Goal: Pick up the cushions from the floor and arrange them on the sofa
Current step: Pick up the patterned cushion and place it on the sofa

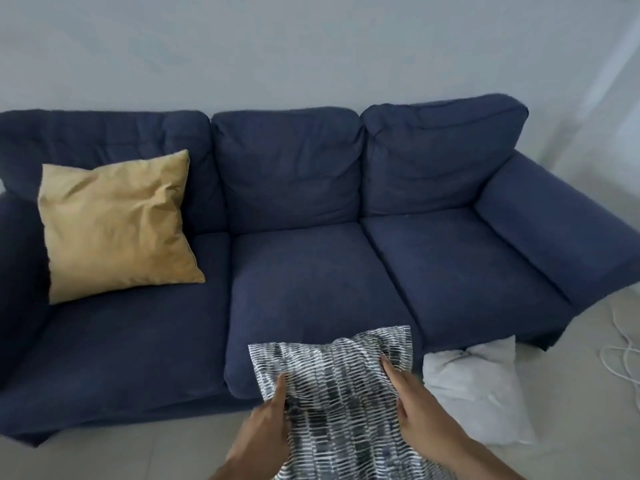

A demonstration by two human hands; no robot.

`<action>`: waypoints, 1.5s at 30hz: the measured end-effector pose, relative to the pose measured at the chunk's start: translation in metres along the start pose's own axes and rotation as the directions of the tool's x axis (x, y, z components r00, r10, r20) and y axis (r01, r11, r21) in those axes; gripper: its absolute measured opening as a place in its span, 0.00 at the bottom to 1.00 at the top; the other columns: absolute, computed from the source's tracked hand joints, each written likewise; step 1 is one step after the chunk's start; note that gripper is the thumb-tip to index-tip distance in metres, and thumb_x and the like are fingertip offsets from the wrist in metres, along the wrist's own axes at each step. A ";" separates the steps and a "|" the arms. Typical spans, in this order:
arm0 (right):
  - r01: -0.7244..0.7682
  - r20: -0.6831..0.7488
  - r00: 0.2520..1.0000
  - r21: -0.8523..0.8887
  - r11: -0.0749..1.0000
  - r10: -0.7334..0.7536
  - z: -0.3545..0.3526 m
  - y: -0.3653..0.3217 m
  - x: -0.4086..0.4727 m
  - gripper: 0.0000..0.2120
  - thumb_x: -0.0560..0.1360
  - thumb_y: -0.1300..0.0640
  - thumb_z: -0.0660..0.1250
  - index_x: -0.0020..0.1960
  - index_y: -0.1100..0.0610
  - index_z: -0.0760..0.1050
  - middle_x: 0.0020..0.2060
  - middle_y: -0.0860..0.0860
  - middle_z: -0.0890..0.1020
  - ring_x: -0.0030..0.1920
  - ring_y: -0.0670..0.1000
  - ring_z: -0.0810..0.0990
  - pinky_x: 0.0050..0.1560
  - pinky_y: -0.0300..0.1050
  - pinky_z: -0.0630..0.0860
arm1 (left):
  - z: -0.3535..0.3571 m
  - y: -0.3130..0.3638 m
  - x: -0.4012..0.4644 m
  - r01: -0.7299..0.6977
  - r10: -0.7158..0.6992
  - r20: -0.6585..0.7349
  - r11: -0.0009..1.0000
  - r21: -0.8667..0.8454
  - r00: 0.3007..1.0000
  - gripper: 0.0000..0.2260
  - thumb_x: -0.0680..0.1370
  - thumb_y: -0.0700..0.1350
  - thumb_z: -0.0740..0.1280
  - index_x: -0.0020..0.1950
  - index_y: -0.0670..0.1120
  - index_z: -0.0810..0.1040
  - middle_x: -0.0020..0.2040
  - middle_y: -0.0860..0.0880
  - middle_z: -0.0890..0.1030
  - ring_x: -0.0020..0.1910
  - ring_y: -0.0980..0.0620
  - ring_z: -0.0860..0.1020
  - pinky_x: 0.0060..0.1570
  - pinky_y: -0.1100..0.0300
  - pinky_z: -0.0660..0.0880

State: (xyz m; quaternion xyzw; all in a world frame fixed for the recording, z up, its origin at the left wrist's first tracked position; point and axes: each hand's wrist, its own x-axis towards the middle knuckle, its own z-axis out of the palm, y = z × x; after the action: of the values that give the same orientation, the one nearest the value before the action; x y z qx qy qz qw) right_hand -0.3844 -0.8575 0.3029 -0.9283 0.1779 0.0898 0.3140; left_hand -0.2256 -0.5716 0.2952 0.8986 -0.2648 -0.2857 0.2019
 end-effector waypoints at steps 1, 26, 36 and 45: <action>-0.003 -0.008 1.000 -0.010 1.000 0.003 -0.021 -0.011 0.010 0.46 0.84 0.64 0.61 0.86 0.33 0.38 0.84 0.41 0.59 0.70 0.47 0.77 0.66 0.40 0.77 | -0.024 0.012 0.005 0.003 -0.003 0.000 1.000 0.007 1.000 0.44 0.82 0.47 0.63 0.88 0.50 0.35 0.54 0.54 0.83 0.47 0.52 0.82 0.44 0.59 0.75; 0.169 -0.332 0.930 0.001 0.986 -0.159 -0.218 -0.134 0.527 0.42 0.84 0.70 0.60 0.90 0.50 0.46 0.74 0.55 0.70 0.62 0.52 0.78 0.66 0.50 0.77 | -0.378 0.030 0.435 -0.095 0.104 -0.419 0.995 0.043 0.902 0.40 0.82 0.35 0.66 0.88 0.45 0.47 0.46 0.48 0.78 0.45 0.48 0.78 0.47 0.47 0.78; 0.117 -0.263 0.957 -0.046 0.992 -0.126 -0.182 -0.111 0.599 0.41 0.84 0.70 0.60 0.90 0.49 0.45 0.73 0.58 0.71 0.64 0.58 0.79 0.67 0.57 0.79 | -0.354 -0.003 0.512 0.017 0.031 -0.329 0.990 0.140 0.944 0.40 0.84 0.36 0.66 0.89 0.46 0.45 0.54 0.47 0.77 0.49 0.45 0.78 0.50 0.45 0.80; 0.087 -0.257 0.954 -0.256 0.963 -0.154 -0.187 -0.085 0.589 0.40 0.86 0.54 0.62 0.89 0.48 0.43 0.83 0.61 0.60 0.75 0.65 0.70 0.65 0.61 0.81 | -0.337 0.013 0.509 0.215 -0.087 -0.373 0.924 0.316 0.924 0.44 0.82 0.45 0.68 0.88 0.48 0.41 0.81 0.39 0.61 0.76 0.36 0.67 0.68 0.40 0.74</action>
State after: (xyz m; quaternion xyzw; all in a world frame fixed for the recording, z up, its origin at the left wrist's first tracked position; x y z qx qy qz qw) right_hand 0.2005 -1.0706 0.3328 -0.9721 0.1502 -0.0382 0.1759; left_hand 0.3333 -0.8112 0.3489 0.9745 -0.1997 -0.0832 0.0594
